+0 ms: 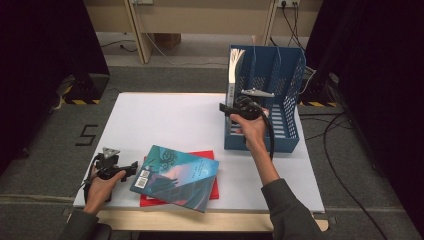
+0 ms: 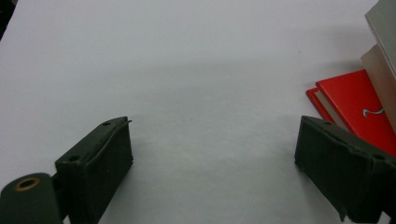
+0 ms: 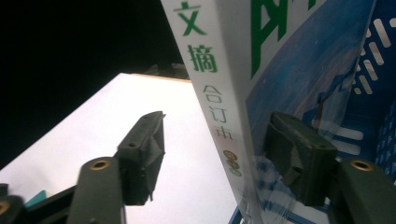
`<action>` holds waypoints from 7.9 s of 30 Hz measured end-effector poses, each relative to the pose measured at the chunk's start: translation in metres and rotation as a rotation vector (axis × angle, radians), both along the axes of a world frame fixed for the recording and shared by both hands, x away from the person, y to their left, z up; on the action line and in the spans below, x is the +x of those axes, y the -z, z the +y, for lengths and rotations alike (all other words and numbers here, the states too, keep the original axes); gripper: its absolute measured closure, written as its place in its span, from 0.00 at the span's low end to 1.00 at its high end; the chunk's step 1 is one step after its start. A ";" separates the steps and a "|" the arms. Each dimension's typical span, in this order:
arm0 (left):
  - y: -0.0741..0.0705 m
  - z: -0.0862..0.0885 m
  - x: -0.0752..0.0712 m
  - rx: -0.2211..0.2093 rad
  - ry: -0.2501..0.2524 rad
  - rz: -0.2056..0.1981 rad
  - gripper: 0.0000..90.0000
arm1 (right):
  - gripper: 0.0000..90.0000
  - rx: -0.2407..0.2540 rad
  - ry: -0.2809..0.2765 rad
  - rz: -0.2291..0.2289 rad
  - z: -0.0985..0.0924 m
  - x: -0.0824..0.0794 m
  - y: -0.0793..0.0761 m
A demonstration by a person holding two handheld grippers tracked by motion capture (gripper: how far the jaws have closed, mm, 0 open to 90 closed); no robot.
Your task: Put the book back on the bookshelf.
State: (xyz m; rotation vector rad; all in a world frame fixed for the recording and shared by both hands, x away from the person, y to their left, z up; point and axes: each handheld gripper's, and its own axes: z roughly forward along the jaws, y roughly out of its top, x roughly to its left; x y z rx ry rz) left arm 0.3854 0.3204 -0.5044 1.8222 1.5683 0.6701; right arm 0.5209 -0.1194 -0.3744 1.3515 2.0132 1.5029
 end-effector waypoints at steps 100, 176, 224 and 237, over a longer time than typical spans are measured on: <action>-0.001 0.003 -0.002 -0.011 0.010 -0.003 0.16 | 0.32 -0.001 -0.171 0.171 -0.033 -0.132 0.088; -0.028 -0.053 -0.049 -0.043 0.287 -0.024 0.41 | 0.48 0.273 -0.292 0.366 -0.003 -0.142 0.110; -0.020 -0.097 -0.046 -0.014 0.189 -0.107 0.16 | 0.55 -0.247 -0.586 0.079 0.121 -0.143 -0.104; -0.020 -0.094 -0.047 -0.019 0.178 -0.113 0.17 | 0.54 -0.300 -0.605 -0.008 0.123 -0.174 -0.100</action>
